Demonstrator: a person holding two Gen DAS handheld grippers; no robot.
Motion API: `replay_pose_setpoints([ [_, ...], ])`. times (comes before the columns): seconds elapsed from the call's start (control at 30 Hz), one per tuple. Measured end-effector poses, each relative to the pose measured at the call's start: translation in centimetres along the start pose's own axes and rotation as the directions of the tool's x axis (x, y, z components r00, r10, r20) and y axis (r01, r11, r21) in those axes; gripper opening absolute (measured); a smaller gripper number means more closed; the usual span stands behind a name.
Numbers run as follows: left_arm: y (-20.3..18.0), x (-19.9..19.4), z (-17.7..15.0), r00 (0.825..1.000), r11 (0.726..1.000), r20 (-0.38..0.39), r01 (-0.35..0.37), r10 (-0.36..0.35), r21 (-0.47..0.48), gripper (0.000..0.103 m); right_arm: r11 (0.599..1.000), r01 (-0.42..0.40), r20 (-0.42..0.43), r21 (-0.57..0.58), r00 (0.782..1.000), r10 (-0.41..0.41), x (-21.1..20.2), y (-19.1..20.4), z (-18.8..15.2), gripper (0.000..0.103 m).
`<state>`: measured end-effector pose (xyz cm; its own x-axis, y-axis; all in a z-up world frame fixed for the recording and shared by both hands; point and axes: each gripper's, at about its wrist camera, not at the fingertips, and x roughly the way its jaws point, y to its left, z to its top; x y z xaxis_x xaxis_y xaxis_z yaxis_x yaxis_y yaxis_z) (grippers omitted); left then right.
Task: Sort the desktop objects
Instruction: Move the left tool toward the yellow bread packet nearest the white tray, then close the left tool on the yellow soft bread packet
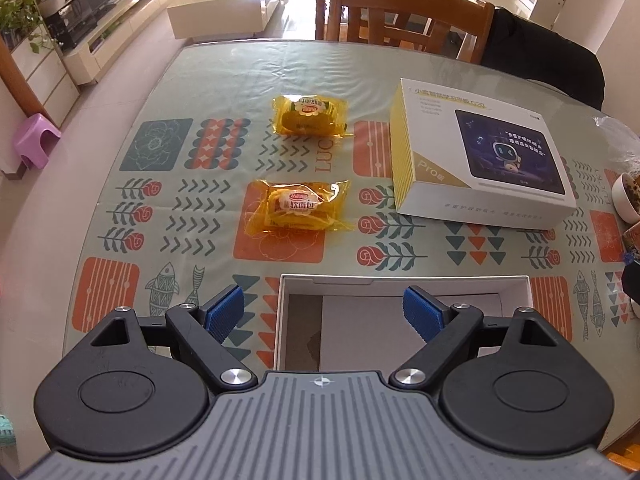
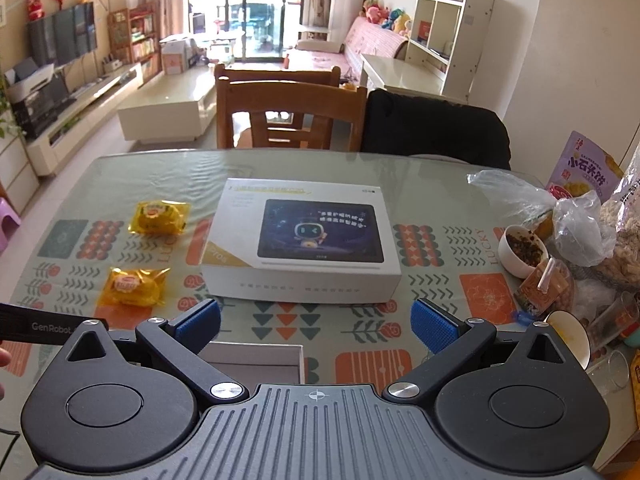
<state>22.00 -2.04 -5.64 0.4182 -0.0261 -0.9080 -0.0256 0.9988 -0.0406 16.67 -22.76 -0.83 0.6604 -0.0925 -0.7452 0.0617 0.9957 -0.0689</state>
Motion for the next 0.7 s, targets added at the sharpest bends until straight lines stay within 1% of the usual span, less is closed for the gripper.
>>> replay_pose_setpoints([
  [0.47, 1.3, 7.8, 5.4, 0.998, 0.999, -0.05, -0.038, 0.039, 0.011, 0.103, 0.996, 0.079, -0.071, 0.042, 0.995, -0.076, 4.0, 1.2, 1.5, 0.103],
  [0.7, 1.5, 11.9, 7.2, 0.995, 0.999, -0.089, -0.053, 0.053, 0.001, 0.103, 0.994, 0.103, -0.11, 0.028, 0.989, -0.1, 5.9, 2.0, 2.3, 0.103],
])
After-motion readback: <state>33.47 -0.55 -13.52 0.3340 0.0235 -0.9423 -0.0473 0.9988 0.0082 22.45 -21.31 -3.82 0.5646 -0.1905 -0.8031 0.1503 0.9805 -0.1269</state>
